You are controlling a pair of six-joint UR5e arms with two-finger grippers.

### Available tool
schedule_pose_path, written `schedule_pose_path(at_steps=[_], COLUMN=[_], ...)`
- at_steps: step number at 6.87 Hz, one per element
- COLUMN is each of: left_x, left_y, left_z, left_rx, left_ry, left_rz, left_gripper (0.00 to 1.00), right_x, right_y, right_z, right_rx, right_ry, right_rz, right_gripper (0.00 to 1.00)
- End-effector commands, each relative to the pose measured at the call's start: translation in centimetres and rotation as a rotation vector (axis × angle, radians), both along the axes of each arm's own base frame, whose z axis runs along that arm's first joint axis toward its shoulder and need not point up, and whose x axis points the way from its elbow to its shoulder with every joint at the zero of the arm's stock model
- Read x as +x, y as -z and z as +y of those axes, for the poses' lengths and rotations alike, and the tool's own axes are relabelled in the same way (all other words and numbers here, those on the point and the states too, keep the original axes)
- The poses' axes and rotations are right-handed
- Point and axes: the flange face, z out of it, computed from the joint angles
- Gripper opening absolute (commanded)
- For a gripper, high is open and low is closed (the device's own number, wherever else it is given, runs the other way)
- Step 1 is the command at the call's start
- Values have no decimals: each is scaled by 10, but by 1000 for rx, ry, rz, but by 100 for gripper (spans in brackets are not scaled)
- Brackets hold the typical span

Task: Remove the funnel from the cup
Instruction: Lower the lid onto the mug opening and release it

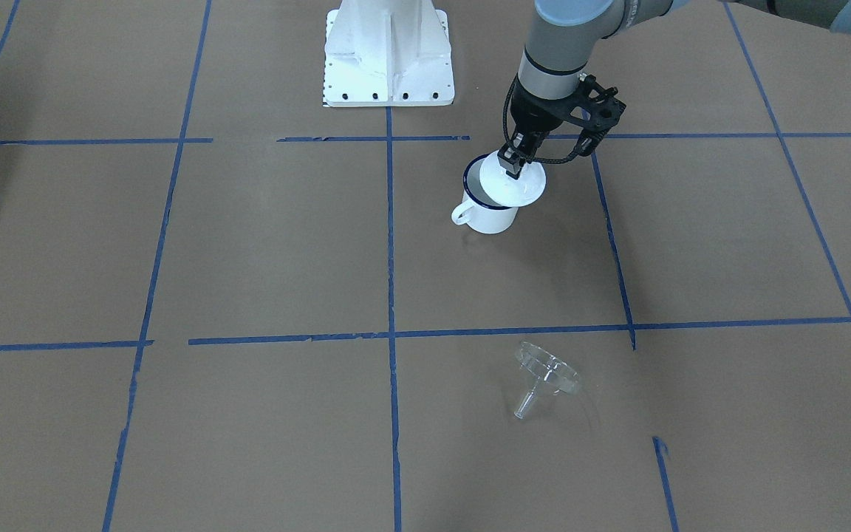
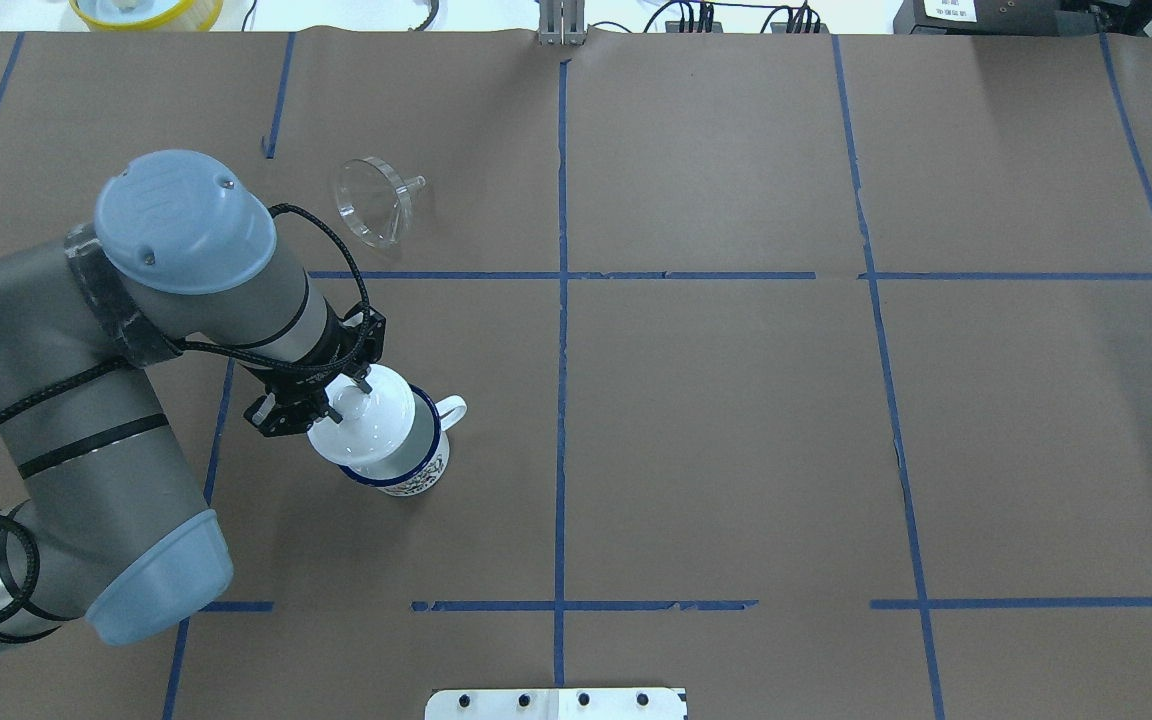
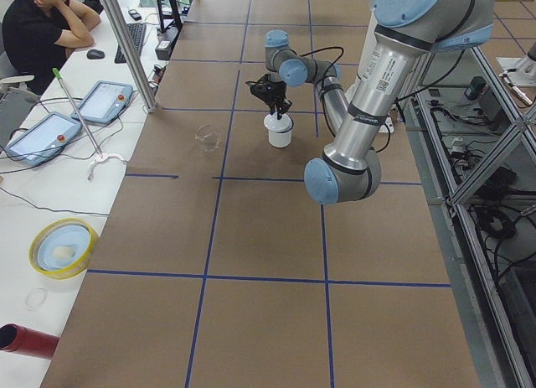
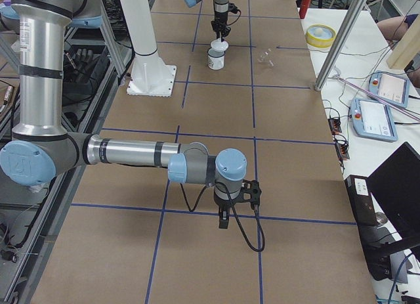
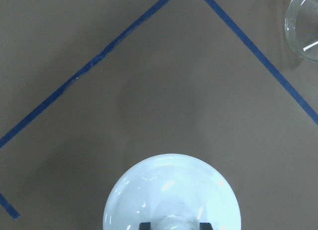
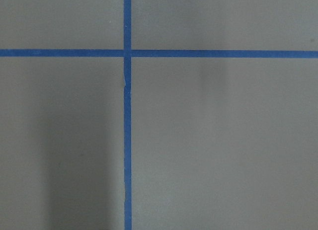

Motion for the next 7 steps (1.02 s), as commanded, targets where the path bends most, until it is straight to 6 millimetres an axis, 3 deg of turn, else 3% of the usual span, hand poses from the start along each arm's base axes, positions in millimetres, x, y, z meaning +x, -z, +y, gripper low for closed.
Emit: schedule_pose_path(at_steps=[1, 3, 7], left_x=[2, 14, 16], left_y=[4, 8, 16], left_z=[3, 10, 10], left_rx=[-37, -44, -38], left_ry=[22, 5, 17], left_rz=[-16, -40, -28], left_gripper=[0, 0, 0], right_x=[0, 0, 0], right_y=[0, 0, 0], right_z=[0, 0, 0], right_rx=[0, 0, 0], right_ry=[0, 0, 0], right_rz=[0, 0, 0], right_gripper=[100, 100, 100])
